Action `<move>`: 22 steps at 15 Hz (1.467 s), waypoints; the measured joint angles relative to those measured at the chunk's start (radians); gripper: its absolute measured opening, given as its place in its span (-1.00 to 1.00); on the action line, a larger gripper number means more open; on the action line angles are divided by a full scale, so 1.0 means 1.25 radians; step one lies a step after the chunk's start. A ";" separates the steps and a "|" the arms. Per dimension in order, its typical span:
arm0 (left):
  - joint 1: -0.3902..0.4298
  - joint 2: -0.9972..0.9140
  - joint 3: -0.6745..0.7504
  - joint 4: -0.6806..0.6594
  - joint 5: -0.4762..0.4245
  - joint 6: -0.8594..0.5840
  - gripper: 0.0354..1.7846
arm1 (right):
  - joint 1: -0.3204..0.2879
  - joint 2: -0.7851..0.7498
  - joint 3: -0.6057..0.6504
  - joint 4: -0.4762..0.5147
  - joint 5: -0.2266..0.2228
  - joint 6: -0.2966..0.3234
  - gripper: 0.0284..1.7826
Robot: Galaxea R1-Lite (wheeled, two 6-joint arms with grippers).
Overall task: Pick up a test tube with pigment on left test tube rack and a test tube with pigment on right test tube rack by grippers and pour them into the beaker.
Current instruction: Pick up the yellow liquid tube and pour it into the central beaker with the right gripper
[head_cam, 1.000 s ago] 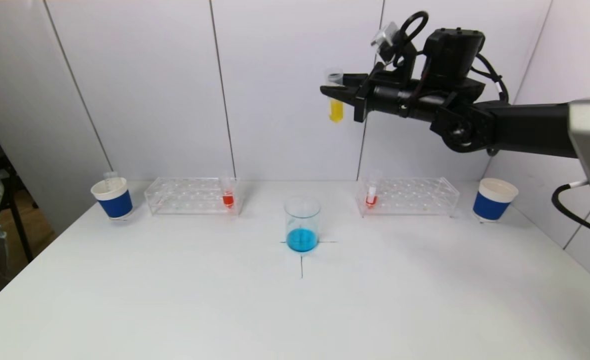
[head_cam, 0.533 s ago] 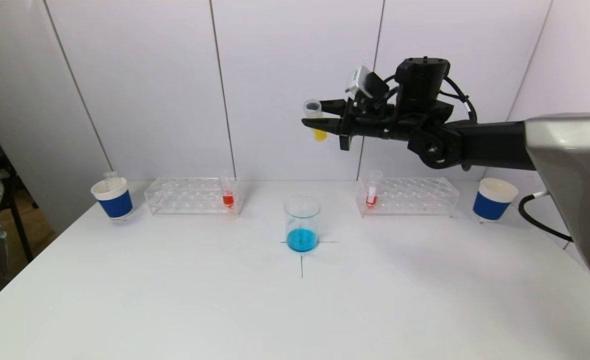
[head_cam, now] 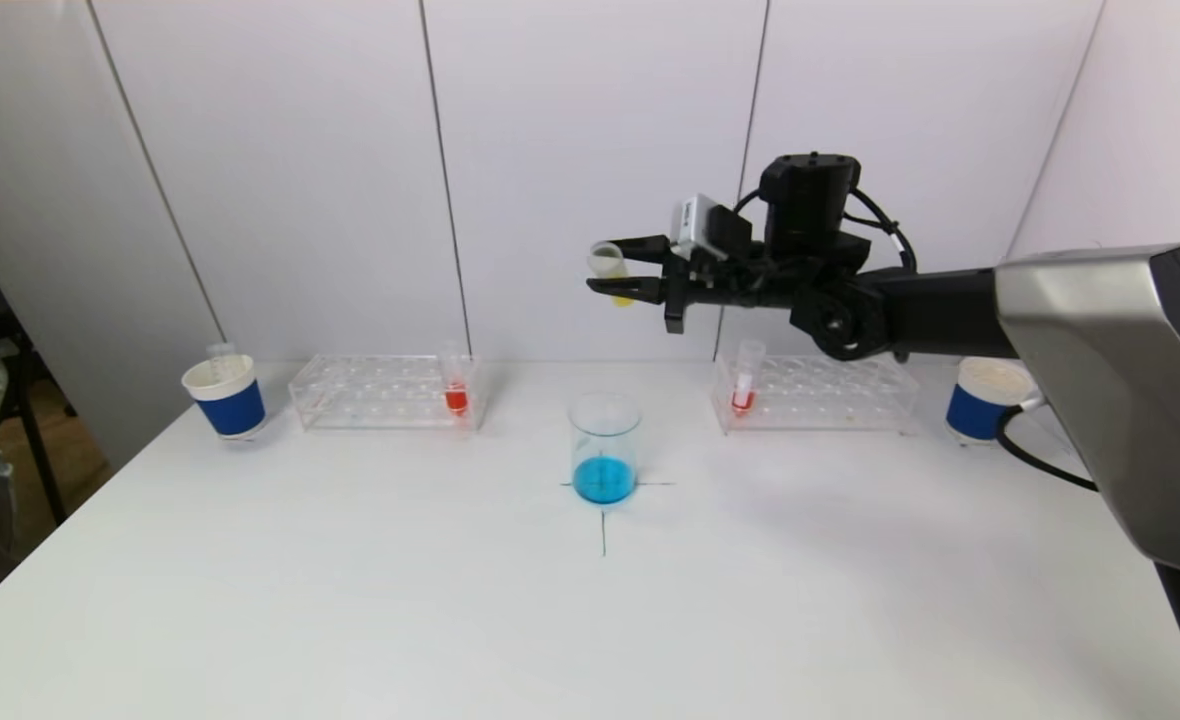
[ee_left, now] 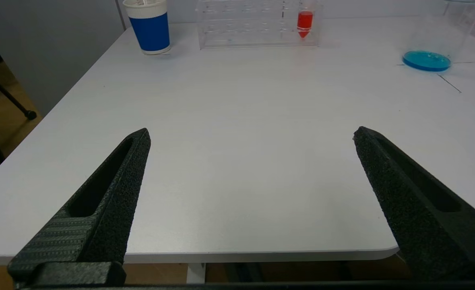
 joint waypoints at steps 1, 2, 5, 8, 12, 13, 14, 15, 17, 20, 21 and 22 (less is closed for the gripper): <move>0.000 0.000 0.000 0.000 0.000 0.000 0.98 | 0.005 0.001 0.005 -0.006 0.000 -0.013 -0.48; 0.001 0.000 0.000 0.000 0.000 0.000 0.98 | 0.011 0.002 0.011 -0.015 0.000 -0.025 -0.48; 0.001 0.000 0.000 0.000 0.000 0.000 0.98 | 0.020 0.005 0.031 -0.056 0.000 -0.061 -0.48; 0.000 0.000 0.000 0.000 0.000 0.000 0.98 | 0.025 0.011 0.053 -0.113 0.001 -0.100 -0.48; 0.000 0.000 0.000 0.000 0.000 0.000 0.98 | 0.023 0.028 0.070 -0.167 0.003 -0.131 -0.48; 0.000 0.000 0.000 0.000 0.000 0.000 0.98 | 0.019 0.031 0.071 -0.175 0.002 -0.142 -0.48; 0.000 0.000 0.000 0.000 0.000 -0.001 0.98 | 0.016 0.036 0.072 -0.178 0.003 -0.160 -0.48; 0.001 0.000 0.000 0.000 0.000 0.000 0.98 | 0.013 0.041 0.072 -0.177 0.004 -0.175 -0.48; 0.001 0.000 0.000 0.000 0.000 0.000 0.98 | 0.008 0.050 0.073 -0.177 0.005 -0.187 -0.48; 0.001 0.000 0.000 0.000 -0.001 0.000 0.98 | 0.007 0.059 0.076 -0.177 0.004 -0.235 -0.48; 0.001 0.000 0.000 0.000 0.000 0.000 0.98 | 0.006 0.061 0.077 -0.176 0.004 -0.250 -0.48; 0.000 0.000 0.000 0.000 0.000 0.000 0.98 | 0.004 0.063 0.077 -0.176 0.001 -0.267 -0.48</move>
